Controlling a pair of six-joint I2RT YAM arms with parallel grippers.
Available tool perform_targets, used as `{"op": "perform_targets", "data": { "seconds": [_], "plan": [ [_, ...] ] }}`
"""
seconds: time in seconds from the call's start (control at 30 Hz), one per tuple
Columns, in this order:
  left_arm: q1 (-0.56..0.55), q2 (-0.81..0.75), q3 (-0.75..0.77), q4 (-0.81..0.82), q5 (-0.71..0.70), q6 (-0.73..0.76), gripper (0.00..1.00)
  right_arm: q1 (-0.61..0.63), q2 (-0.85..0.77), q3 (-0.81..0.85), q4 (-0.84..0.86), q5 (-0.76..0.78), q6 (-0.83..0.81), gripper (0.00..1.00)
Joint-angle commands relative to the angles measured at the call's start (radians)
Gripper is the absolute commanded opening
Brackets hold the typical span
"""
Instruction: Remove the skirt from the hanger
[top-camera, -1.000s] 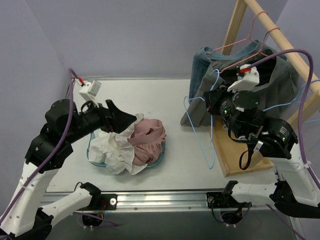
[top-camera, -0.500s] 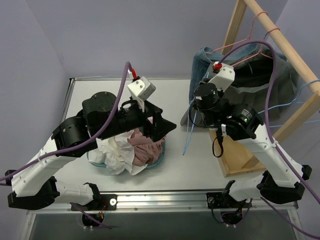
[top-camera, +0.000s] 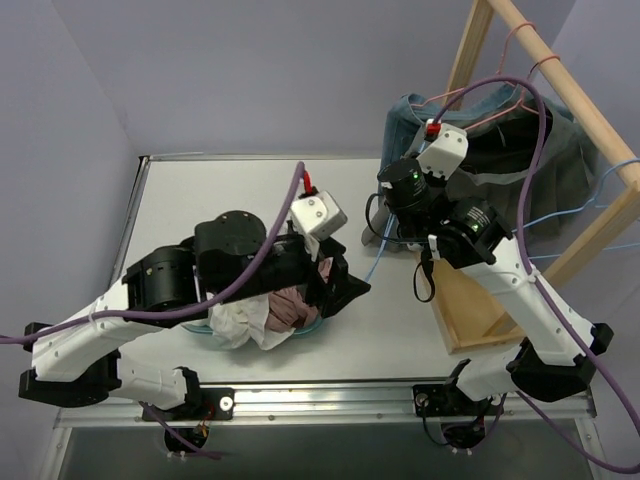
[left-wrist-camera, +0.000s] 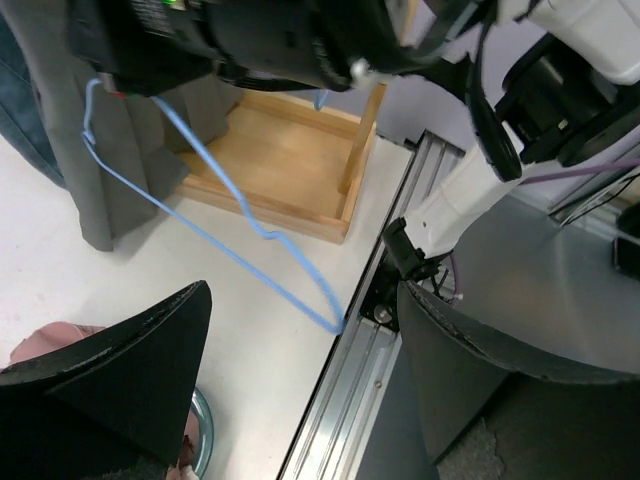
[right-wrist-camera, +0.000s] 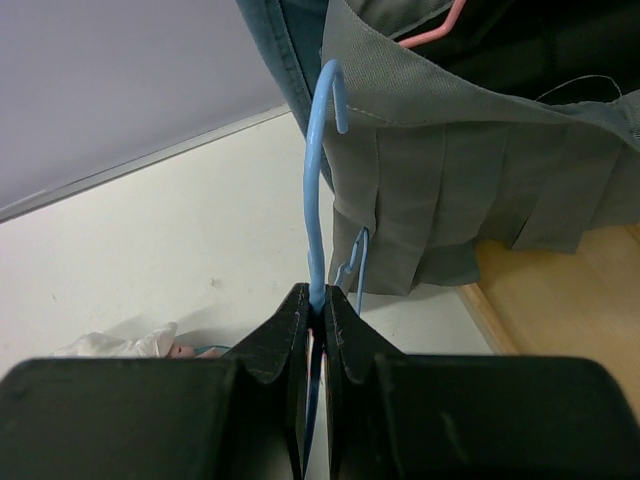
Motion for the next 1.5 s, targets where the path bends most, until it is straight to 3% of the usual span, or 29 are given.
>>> {"op": "perform_targets", "data": {
  "seconds": [0.0, 0.23, 0.47, 0.57, 0.6, 0.7, 0.77, 0.8, 0.87, 0.9, 0.93, 1.0, 1.03, 1.07, 1.3, 1.47],
  "plan": [
    [-0.053, 0.053, 0.061, -0.023, -0.091, 0.053, 0.84, -0.008, 0.022, 0.035, 0.004, 0.029, 0.012, 0.00],
    [-0.103, 0.155, 0.147, -0.131, -0.215, 0.070, 0.84, -0.015, 0.012, 0.066, 0.008, -0.012, 0.002, 0.00],
    [-0.113, 0.173, 0.120, -0.159, -0.338, 0.058, 0.84, -0.016, -0.011, 0.099, -0.005, -0.052, -0.004, 0.00],
    [-0.113, 0.202, 0.135, -0.193, -0.367, 0.055, 0.78, -0.016, -0.017, 0.119, -0.007, -0.078, -0.003, 0.00],
    [-0.113, 0.211, 0.140, -0.196, -0.369, 0.055, 0.74, -0.016, -0.018, 0.122, -0.008, -0.090, -0.003, 0.00],
    [-0.112, 0.221, 0.151, -0.194, -0.389, 0.058, 0.42, -0.015, -0.026, 0.122, -0.001, -0.106, -0.004, 0.00],
    [-0.110, 0.227, 0.157, -0.196, -0.413, 0.061, 0.10, -0.016, -0.029, 0.121, 0.005, -0.126, -0.009, 0.00],
    [-0.109, 0.225, 0.161, -0.199, -0.429, 0.059, 0.03, -0.015, -0.034, 0.118, 0.008, -0.133, -0.018, 0.00],
    [-0.106, 0.216, 0.161, -0.199, -0.440, 0.062, 0.02, -0.015, -0.040, 0.115, 0.030, -0.184, -0.044, 0.00],
    [-0.103, 0.202, 0.161, -0.201, -0.444, 0.065, 0.02, -0.015, -0.044, 0.116, 0.036, -0.201, -0.060, 0.08],
    [-0.101, 0.193, 0.155, -0.202, -0.446, 0.064, 0.02, -0.016, -0.056, 0.116, 0.047, -0.240, -0.082, 0.37],
    [-0.092, 0.163, 0.149, -0.208, -0.444, 0.065, 0.02, -0.016, -0.089, 0.116, 0.057, -0.285, -0.109, 0.63],
    [-0.090, 0.150, 0.145, -0.220, -0.444, 0.061, 0.02, -0.016, -0.101, 0.115, 0.056, -0.299, -0.109, 0.88],
    [-0.086, 0.139, 0.140, -0.225, -0.440, 0.059, 0.02, -0.016, -0.116, 0.116, 0.056, -0.323, -0.109, 1.00],
    [-0.067, 0.018, 0.105, -0.233, -0.398, 0.050, 0.02, -0.016, -0.257, 0.135, 0.059, -0.478, -0.097, 1.00],
    [-0.011, -0.020, 0.077, -0.153, -0.253, 0.065, 0.02, -0.015, -0.339, 0.156, 0.157, -0.600, -0.095, 1.00]
  ]
}}
